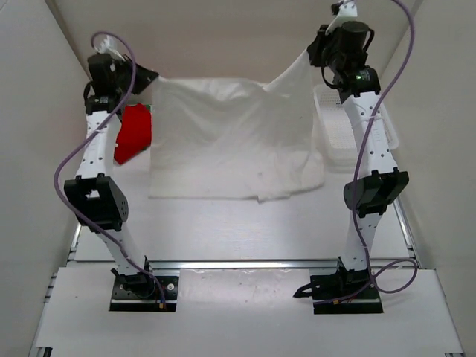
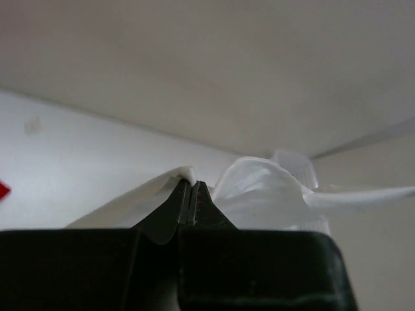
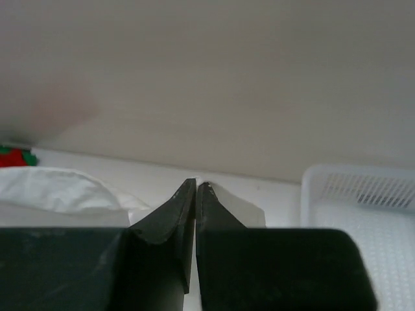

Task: Fold and stack the t-shirts
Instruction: Flatten out the tshirt

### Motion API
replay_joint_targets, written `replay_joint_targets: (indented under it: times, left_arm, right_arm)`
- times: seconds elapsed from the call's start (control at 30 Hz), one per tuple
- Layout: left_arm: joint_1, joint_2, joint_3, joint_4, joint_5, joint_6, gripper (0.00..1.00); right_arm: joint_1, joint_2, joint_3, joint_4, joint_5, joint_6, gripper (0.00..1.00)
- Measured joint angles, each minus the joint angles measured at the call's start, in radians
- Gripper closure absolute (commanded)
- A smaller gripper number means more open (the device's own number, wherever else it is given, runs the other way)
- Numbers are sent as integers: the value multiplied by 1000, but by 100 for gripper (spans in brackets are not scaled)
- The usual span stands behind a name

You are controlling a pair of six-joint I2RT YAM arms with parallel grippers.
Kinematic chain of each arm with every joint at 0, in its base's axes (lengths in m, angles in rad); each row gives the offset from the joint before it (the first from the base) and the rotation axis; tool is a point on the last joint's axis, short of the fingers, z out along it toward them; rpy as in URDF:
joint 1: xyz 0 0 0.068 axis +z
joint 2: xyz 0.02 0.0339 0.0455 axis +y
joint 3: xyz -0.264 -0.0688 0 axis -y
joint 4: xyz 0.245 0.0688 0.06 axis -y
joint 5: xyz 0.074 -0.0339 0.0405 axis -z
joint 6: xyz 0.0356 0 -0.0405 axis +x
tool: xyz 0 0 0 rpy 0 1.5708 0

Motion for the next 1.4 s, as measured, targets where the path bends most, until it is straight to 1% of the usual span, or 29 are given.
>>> replay_joint_targets:
  times: [0.03,0.1,0.2,0.33,0.37,0.43,0.5,0.53,0.57,0.63,0.7,0.73,0.83,0.93,1.03,1.13,1.2,1.27,1.33,1.4]
  left_arm:
    - [4,9,68,-2,-3,-3,100]
    - [25,-11,149,15,-4,-19,100]
    - [75,-83,182,69,-2,-52,100]
    - [145,-191,142,143,-1,-83,100]
    - [153,-219,109,165,0,-87,100]
    - [157,-286,3,211,0,-90,100]
    - [153,-349,-127,242,0,-88,100]
    - [150,-377,-196,255,0,-84,100]
    - [147,-402,-266,267,0,-82,100]
    - [146,-462,-449,306,-5,-73,100]
    - [146,-521,-628,315,-19,-65,100]
    - [145,-551,-731,328,-27,-54,100]
    - [143,-642,-983,313,-50,-31,100]
    - [141,-767,-1215,288,-64,-10,100]
    - [134,-916,-1383,232,-85,16,100]
    - [142,-1064,-1477,169,-80,40,100]
    - [143,-1129,-1486,116,-78,66,100]
    - [133,-1173,-1485,79,-80,97,100]
    - [114,-1204,-1485,35,-77,118,100]
    - [102,-1219,-1484,-2,-67,126,100]
  right_arm:
    - [-8,-3,31,16,-3,10,100]
    - [-23,-45,45,82,-3,23,100]
    - [-22,-137,44,167,0,27,100]
    - [3,-271,40,230,-7,24,100]
    - [12,-305,29,241,-7,19,99]
    - [32,-390,-49,258,6,2,100]
    - [55,-493,-203,288,27,-18,100]
    - [60,-564,-363,342,35,-21,100]
    - [63,-616,-484,357,39,-20,100]
    - [64,-740,-759,404,50,-8,100]
    - [53,-836,-1015,424,57,20,100]
    - [43,-870,-1170,435,56,47,100]
    - [34,-935,-1495,400,68,118,100]
    - [50,-1049,-1756,303,74,196,100]
    - [79,-1238,-1893,207,64,270,100]
    - [84,-1484,-1965,119,23,348,100]
    - [103,-1623,-1987,53,4,404,100]
    - [162,-1749,-1991,-3,0,468,100]
    - [243,-1814,-1991,-46,16,529,100]
    - [322,-1837,-1987,-103,59,579,100]
